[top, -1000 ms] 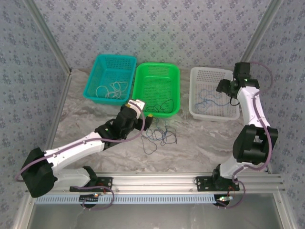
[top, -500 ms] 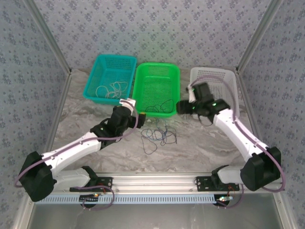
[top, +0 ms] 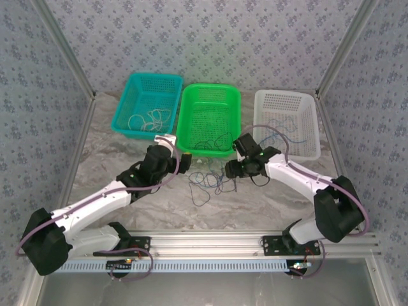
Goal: Untangle the cables
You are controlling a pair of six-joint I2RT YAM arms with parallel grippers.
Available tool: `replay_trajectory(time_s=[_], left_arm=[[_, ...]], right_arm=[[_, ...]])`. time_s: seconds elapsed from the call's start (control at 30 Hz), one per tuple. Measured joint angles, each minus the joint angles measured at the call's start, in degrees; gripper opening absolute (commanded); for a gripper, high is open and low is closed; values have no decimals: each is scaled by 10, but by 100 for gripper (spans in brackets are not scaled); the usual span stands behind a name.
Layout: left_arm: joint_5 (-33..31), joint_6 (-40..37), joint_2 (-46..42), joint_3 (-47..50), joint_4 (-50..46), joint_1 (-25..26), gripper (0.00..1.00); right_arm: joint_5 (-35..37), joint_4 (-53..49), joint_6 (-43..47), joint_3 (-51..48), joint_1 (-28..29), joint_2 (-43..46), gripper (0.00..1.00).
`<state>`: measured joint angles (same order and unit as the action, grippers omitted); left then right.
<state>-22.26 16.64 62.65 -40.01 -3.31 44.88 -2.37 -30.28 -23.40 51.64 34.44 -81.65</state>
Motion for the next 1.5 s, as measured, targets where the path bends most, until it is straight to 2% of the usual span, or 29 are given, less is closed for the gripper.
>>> replay_trajectory(time_s=[0.23, 0.47, 0.6, 0.73, 0.77, 1.0, 1.17, 1.37, 1.5], left_arm=[[0, 0, 0, 0, 0, 0, 99], [0, 0, 0, 0, 0, 0, 100], [0, 0, 0, 0, 0, 0, 99], [0, 2, -3, 1, -3, 0, 99], [0, 4, -6, 2, -4, 0, 99], [0, 6, -17, 11, -5, 0, 100], [17, 6, -18, 11, -2, 0, 100], [52, 6, -18, 11, 10, 0, 100], [79, 6, -18, 11, 25, 0, 99]], right_arm=[[0, -6, -28, -32, 40, 14, 55], [0, -3, -46, -43, 52, -7, 43], [2, -1, -43, -43, 52, -34, 28], [11, -4, -42, -43, 52, -37, 3], [15, -6, -41, -43, 52, -33, 0], [33, -65, -38, -8, 59, 74, 0], [34, -127, -15, 95, 61, 162, 0], [0, -189, 15, 229, 61, 184, 0], [-32, -208, 28, 275, 58, 184, 0]])
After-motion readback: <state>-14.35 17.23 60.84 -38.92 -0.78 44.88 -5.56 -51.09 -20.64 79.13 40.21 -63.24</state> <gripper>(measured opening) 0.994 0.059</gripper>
